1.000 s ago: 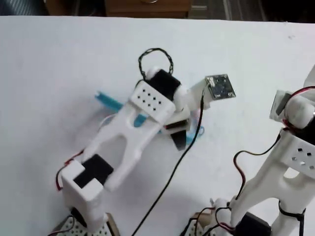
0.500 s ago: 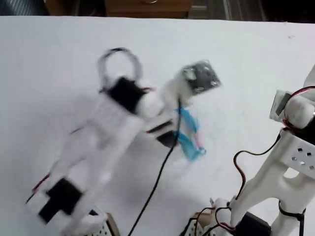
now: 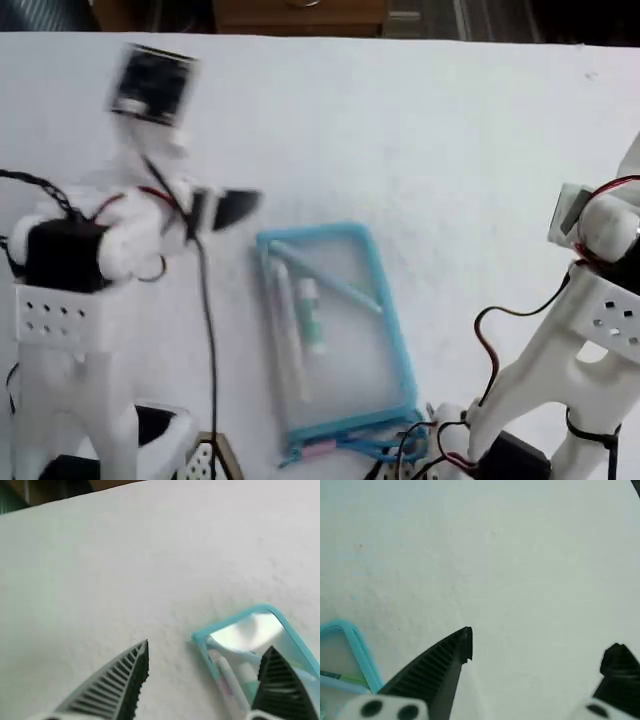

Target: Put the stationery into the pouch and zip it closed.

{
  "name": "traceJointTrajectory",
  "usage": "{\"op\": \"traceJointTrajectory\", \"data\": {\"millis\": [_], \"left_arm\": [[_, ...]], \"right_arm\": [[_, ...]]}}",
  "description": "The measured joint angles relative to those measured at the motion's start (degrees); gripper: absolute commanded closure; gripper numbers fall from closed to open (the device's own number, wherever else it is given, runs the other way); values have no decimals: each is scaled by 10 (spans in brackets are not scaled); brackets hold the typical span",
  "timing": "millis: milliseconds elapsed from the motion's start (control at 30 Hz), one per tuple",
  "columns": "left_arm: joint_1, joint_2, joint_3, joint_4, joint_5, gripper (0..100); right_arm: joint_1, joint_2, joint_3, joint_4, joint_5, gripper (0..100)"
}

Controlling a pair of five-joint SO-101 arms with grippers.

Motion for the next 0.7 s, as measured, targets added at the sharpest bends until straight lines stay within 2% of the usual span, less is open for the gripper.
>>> {"op": "traceJointTrajectory", "data": {"millis": [167,233,300,400,467,567,700], "left_arm": [[-84,-2,25,-24,51,659],[-122,-2,25,-13,56,712],[-156,-5,25,4,51,807],[-183,-40,47,18,-9,972],[-190,-79,75,19,-58,963],[-192,-159,136,10,-105,981],[-224,-309,259,-68,-122,976]], "right_arm": [[0,0,0,0,0,602],[0,0,3,0,0,637],[0,-4,4,0,0,723],[0,-34,26,0,0,892],[-17,-66,61,0,0,994],[-52,-120,137,0,1,937],[-88,-200,273,-52,1,985]]}}
